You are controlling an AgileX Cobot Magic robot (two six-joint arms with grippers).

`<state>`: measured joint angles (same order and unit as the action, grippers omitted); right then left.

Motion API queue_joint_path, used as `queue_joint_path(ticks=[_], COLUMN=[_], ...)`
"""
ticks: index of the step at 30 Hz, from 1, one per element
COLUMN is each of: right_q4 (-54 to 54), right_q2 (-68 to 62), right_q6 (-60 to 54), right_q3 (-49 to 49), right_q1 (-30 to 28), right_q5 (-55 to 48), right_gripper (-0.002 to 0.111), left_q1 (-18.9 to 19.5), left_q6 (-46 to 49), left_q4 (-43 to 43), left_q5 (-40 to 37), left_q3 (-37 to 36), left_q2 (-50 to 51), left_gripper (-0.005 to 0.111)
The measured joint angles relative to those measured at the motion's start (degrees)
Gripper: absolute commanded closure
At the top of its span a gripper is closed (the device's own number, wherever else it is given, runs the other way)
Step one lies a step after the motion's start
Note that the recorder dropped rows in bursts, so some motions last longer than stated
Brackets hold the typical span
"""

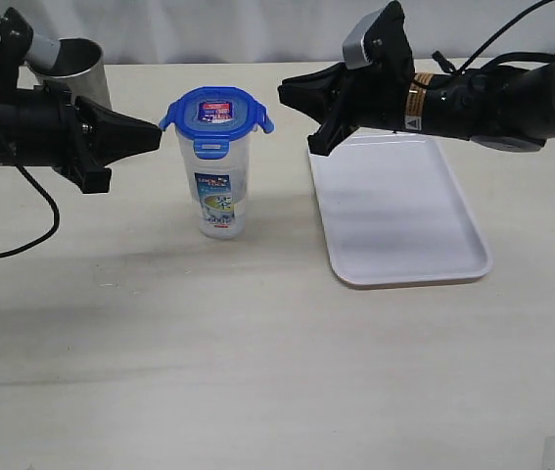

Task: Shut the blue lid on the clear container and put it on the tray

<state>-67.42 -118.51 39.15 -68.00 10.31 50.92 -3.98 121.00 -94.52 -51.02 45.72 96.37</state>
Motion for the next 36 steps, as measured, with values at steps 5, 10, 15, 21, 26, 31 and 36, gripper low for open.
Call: queue_joint_path(ticks=[5, 10, 15, 21, 26, 31, 36], right_q4=[-0.87, -0.97, -2.04, -4.98, -4.98, -5.22, -7.31], right_q2=[-0.16, -0.16, -0.16, -0.16, -0.04, 0.17, 0.69], right_q6=[0.29, 0.93, 2.14, 3.31, 3.69, 3.69, 3.92], right_q3=[0.00, -0.09, -0.09, -0.09, -0.09, -0.09, -0.09], right_q1=[1.54, 2.49, 2.49, 2.49, 2.49, 2.49, 2.49], right_q5=[0.12, 0.13, 0.01, 0.01, 0.01, 0.01, 0.01], right_gripper=[0.104, 0.104, 0.104, 0.104, 0.104, 0.104, 0.104], left_q1=[0.00, 0.00, 0.00, 0.00, 0.00, 0.00, 0.00], left_q6=[0.00, 0.00, 0.00, 0.00, 0.00, 0.00, 0.00], left_q4=[0.00, 0.00, 0.00, 0.00, 0.00, 0.00, 0.00], left_q5=[0.00, 0.00, 0.00, 0.00, 0.00, 0.00, 0.00], left_q3=[0.00, 0.00, 0.00, 0.00, 0.00, 0.00, 0.00], left_q2=[0.00, 0.00, 0.00, 0.00, 0.00, 0.00, 0.00], left_gripper=[0.107, 0.107, 0.107, 0.107, 0.107, 0.107, 0.107])
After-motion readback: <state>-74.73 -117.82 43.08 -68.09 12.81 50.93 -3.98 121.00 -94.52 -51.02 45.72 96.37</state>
